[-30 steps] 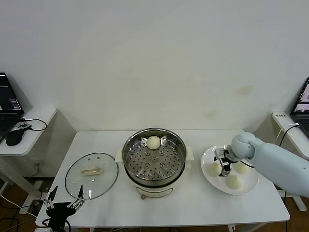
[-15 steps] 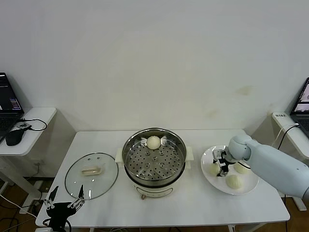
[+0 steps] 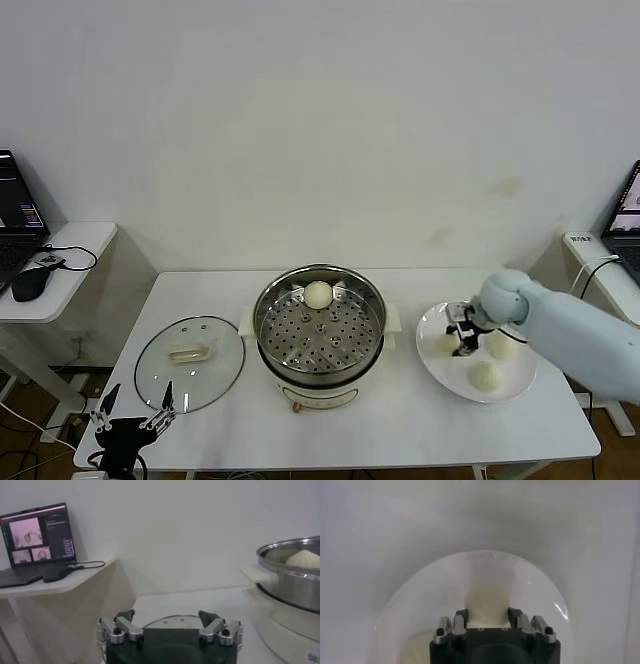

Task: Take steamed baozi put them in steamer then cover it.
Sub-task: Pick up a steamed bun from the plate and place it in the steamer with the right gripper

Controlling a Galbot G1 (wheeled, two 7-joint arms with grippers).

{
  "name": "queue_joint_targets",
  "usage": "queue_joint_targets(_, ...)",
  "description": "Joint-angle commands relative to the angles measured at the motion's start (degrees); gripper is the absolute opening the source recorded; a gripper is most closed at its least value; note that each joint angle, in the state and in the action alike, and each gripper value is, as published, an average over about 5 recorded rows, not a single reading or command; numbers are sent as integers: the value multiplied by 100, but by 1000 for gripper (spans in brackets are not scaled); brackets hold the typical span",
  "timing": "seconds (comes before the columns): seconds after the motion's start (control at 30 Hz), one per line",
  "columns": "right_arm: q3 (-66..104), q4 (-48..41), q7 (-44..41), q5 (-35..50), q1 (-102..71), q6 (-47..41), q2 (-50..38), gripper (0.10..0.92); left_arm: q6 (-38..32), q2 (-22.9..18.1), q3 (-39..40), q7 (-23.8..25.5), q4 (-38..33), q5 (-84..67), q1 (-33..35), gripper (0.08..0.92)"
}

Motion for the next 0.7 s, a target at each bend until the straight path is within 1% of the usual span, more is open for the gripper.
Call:
queue_joint_targets(0.03,-248,484,-56,528,1057,-92,-313,524,7,15,4,2,-36,-1,-2,823)
queue_joint_targets(0.2,-810,912,-28,1376,2267,-390,-209,531,8,52,4,2,-72,-7,-4,823)
queue_joint_targets(0.4,-1537,1473,215,2346,3423,-1038,396,535,6,73,4,3,-88,-16,-20,823)
queue_joint_targets(0.6,-1858,1644,750,3447,3670,-1660,1295,539,-4,67,-7,-1,-62,-20,-30,823)
queue_joint_targets(0.7,-1877,1575,1018,3789,3547,-1878,1721,542,-5,52,-10,-2,-65,-18,-37,823)
